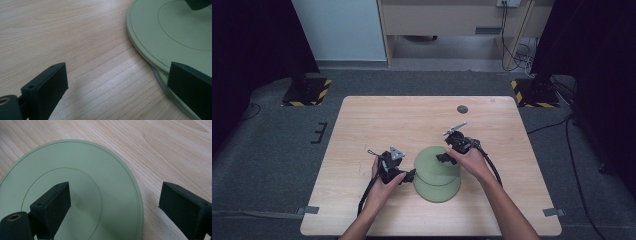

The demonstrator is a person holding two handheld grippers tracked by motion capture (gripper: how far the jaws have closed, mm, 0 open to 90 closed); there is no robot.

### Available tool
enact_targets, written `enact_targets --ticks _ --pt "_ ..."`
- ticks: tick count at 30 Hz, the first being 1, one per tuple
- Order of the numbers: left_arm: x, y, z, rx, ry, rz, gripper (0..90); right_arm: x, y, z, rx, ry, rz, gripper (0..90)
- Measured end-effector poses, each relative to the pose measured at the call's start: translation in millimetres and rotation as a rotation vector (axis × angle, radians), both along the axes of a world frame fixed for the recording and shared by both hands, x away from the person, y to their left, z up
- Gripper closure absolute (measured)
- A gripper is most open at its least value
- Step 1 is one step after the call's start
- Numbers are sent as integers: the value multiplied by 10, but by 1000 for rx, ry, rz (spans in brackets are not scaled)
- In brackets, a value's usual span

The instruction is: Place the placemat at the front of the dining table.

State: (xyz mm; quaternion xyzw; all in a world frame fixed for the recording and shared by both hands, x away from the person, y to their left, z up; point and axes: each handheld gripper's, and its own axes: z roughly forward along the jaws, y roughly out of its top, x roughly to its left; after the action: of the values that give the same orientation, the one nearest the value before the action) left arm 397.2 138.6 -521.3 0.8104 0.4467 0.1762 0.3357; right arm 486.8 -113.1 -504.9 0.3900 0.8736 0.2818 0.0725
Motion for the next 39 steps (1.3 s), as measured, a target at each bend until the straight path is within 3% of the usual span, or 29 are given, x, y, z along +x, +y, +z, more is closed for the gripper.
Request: enact_targets --ticks 14,18,25,32,39 --pt "-23 -52 -35 14 1 -19 23 16 65 -71 22 25 26 119" --pt "-29 -52 -32 15 -1 -18 23 4 68 -76 35 52 37 128" --pt "-32 -41 -23 14 -3 -16 23 -24 68 -66 23 50 53 131" --pt "-54 -32 -14 21 -7 -12 20 -155 78 -41 1 34 82 147" --pt "-114 -11 11 16 -8 -20 25 -148 57 -41 18 42 72 141"
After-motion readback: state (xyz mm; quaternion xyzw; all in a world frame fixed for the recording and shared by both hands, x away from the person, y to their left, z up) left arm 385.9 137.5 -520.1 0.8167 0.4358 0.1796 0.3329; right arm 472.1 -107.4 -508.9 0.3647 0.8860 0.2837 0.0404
